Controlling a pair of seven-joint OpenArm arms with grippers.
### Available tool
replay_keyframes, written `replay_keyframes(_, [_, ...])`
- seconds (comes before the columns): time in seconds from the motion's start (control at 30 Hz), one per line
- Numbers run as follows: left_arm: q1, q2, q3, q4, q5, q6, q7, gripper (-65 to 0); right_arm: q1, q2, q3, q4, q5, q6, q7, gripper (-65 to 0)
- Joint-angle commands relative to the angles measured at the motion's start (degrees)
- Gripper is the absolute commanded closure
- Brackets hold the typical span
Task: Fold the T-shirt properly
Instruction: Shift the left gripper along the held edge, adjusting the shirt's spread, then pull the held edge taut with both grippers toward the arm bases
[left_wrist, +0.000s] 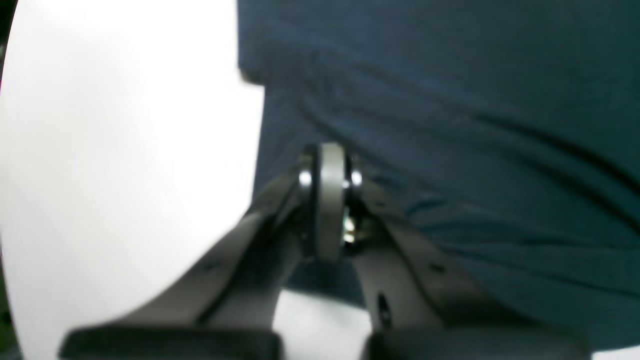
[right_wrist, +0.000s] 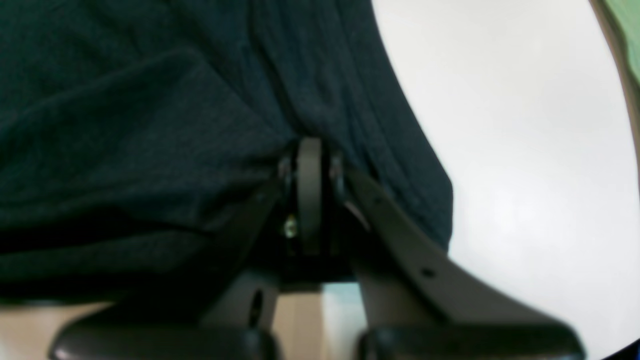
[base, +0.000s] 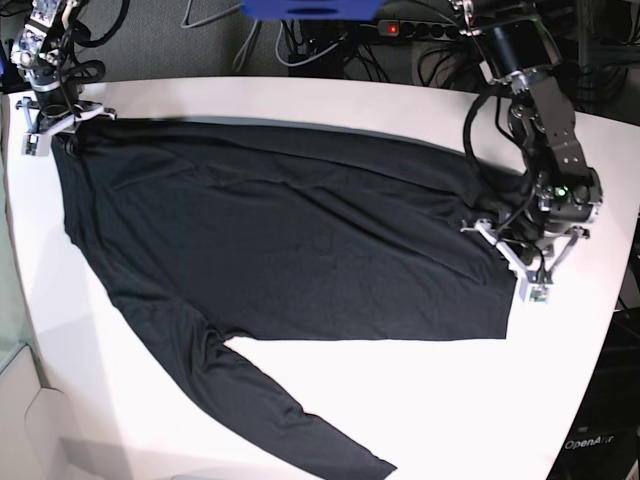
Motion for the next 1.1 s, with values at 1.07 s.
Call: replay_keyframes(1.07, [20.3,-8.9,1.6,-13.4,-0.9,-0.1,-4.3,-1.4,-1.1,1.1,2.0,0.1,-2.0,-0.5,-3.8,-0.2])
